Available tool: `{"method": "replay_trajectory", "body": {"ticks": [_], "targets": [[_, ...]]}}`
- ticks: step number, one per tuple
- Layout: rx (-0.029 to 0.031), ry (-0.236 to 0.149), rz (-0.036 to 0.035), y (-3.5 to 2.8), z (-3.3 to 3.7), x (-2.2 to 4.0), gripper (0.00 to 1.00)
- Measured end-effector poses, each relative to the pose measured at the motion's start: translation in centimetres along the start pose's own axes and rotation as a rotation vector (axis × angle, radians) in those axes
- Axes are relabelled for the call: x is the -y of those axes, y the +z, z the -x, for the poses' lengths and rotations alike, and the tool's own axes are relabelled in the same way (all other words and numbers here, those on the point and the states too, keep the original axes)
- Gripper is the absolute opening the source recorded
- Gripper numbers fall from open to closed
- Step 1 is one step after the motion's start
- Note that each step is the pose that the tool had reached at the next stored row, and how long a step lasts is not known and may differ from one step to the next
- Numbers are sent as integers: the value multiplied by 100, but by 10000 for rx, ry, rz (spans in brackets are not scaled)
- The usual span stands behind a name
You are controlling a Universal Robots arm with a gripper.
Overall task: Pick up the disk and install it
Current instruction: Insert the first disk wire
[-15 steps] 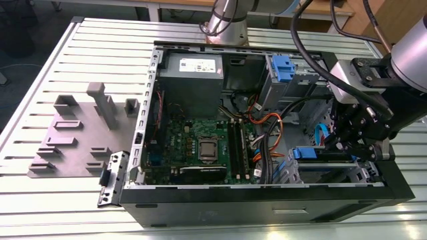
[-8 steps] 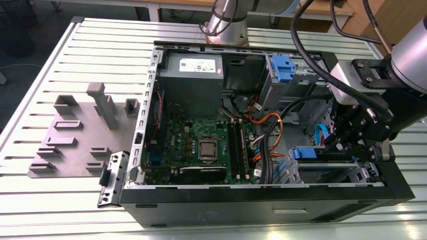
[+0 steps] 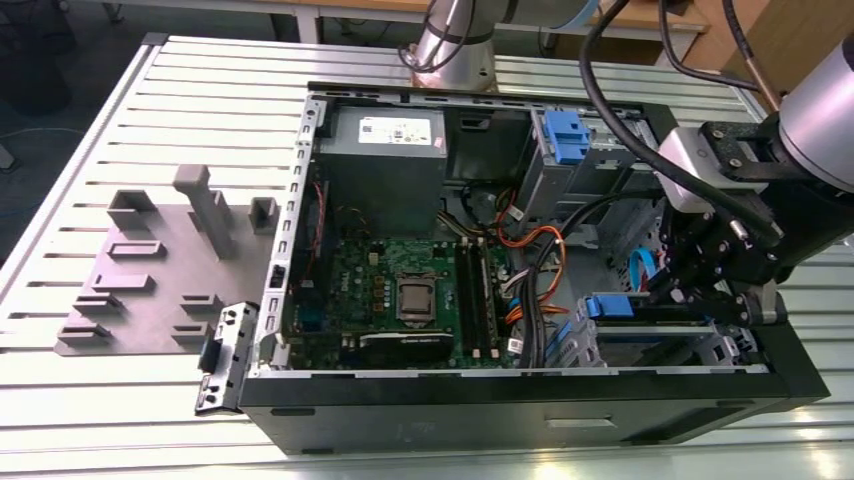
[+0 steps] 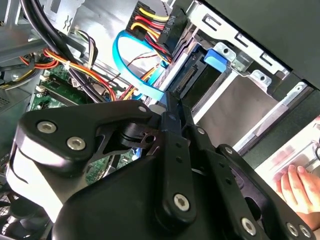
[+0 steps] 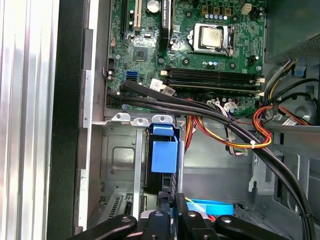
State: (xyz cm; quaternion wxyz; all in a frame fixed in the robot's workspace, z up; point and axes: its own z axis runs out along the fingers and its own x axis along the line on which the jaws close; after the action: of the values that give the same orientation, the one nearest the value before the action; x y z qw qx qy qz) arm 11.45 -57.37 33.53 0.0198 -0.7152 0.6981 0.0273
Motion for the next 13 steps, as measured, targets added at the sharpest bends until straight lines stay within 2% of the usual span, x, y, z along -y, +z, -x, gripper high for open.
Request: {"method": "replay_trajectory", "body": {"ticks": [4,13], "targets": [[3,0,0,38,-3,0,16],[2,0,0,42,-3,0,16]]}}
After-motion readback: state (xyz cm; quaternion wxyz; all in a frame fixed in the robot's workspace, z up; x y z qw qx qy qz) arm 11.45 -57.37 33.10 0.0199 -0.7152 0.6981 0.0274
